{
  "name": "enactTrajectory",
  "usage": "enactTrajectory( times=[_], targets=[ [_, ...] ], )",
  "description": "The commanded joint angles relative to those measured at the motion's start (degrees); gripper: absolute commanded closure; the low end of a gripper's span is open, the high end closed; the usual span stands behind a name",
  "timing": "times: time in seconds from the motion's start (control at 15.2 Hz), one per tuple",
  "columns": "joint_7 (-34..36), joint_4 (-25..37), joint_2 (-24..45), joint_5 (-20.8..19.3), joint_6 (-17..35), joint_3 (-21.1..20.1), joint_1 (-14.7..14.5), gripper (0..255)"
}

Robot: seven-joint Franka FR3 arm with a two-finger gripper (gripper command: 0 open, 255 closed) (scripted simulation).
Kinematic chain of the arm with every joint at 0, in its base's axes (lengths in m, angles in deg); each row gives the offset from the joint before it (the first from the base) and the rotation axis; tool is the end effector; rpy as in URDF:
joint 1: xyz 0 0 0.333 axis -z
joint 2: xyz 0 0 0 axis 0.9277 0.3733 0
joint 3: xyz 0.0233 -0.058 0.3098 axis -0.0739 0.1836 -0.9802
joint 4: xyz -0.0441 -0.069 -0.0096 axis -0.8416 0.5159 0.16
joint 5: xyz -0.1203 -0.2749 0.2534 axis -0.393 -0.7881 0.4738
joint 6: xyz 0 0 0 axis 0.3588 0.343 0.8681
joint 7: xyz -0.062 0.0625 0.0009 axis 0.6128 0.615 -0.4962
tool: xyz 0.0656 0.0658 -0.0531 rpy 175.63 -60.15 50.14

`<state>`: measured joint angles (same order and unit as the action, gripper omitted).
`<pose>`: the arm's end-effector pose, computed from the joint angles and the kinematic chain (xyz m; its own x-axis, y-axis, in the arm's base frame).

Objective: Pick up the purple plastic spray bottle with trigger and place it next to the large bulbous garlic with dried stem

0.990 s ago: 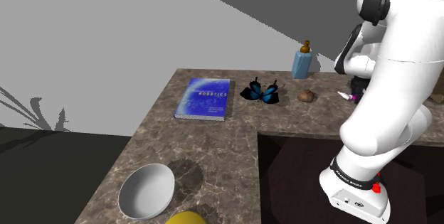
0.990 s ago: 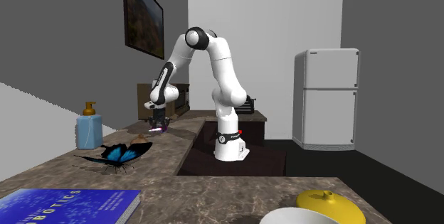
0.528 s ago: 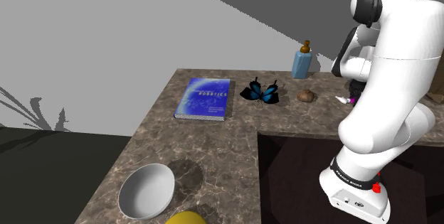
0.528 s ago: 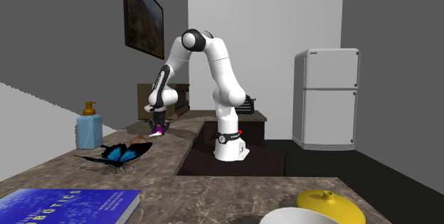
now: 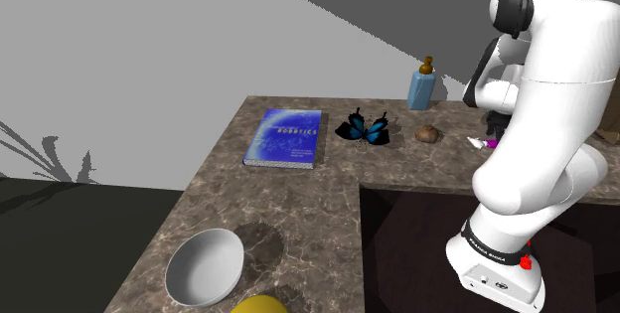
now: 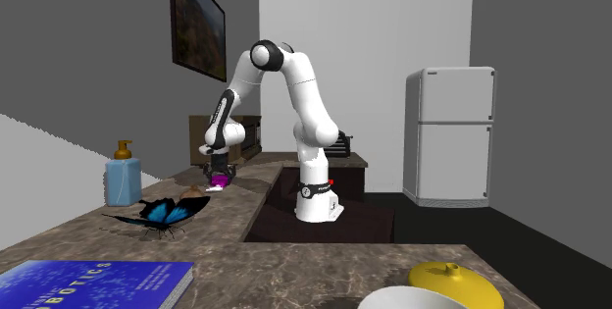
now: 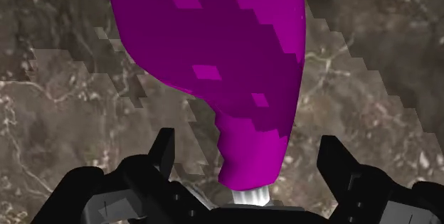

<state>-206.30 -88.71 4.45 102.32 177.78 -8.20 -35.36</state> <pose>0.0730 -0.4775 0.2247 0.8528 0.4976 -0.1586 0.5141 -0.8532 0.0875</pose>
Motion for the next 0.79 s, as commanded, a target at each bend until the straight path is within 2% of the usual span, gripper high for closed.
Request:
enactTrajectory(
  times=[0.0, 0.13, 0.26, 0.73],
  targets=[
    [0.00, 0.00, 0.00, 0.00, 0.00, 0.00, 0.00, 0],
    [5.97, -0.96, -4.99, -8.19, -3.24, 8.16, -7.15, 0],
    [13.26, -1.31, -10.71, -18.31, -6.72, 15.66, -13.61, 0],
    [13.46, -1.30, -10.82, -18.60, -6.73, 14.96, -12.88, 0]
  ],
)
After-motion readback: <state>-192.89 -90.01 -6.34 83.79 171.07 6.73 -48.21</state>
